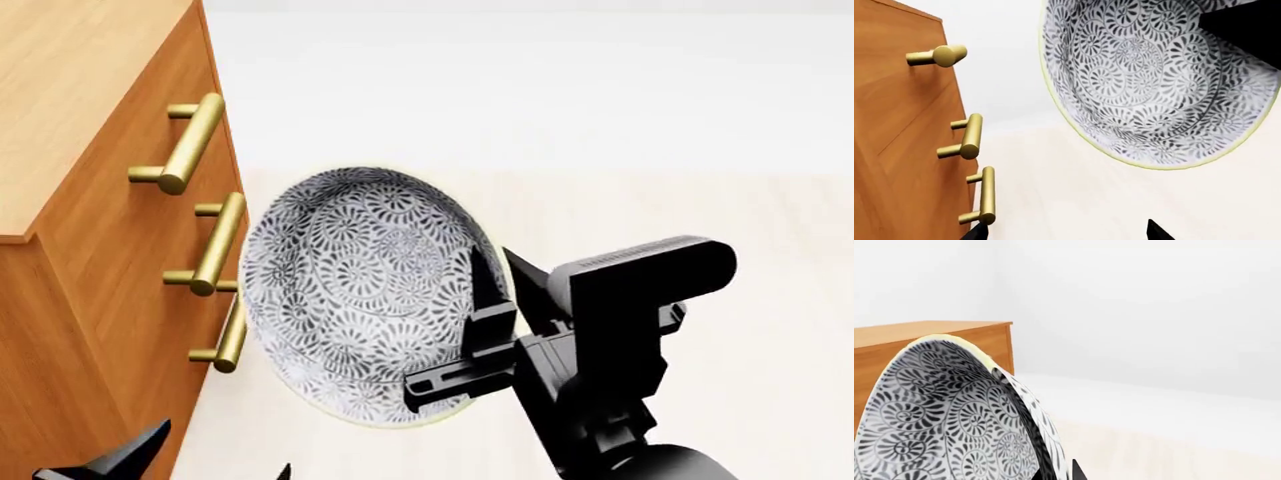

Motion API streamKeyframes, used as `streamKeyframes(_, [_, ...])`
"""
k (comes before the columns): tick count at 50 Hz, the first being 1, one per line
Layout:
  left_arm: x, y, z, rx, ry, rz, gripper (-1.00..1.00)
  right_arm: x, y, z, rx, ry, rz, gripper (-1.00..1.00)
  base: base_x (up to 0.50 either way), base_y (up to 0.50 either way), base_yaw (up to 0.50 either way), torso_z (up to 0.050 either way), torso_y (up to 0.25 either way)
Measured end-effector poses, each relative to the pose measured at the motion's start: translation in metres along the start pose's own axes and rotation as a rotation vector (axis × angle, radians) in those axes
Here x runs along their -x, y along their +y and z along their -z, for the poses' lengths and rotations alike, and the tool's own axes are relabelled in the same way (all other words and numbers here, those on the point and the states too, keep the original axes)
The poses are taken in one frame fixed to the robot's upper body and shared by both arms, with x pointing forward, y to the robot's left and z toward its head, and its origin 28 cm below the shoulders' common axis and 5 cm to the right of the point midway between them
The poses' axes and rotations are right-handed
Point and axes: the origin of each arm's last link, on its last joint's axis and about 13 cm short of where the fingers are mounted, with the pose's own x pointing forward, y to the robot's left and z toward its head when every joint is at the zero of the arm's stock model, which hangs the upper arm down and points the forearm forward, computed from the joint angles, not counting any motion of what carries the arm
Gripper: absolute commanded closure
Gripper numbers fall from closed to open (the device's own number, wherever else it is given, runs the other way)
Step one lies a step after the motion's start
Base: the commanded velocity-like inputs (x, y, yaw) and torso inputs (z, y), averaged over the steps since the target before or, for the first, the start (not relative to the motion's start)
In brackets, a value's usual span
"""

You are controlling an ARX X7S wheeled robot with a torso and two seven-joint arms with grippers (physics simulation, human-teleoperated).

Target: Put the bowl on top of the cabinet.

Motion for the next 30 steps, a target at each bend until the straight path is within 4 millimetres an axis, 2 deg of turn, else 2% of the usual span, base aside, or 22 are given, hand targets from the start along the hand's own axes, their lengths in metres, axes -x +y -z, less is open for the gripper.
streamKeyframes(30, [-0.015,-0.004,-0.049,-0.097,-0.071,0.008,-1.00,0.012,0.005,-0.003,0.008,-0.030,-0.034,1.00,0.00,0.00,0.00,0.000,0.000])
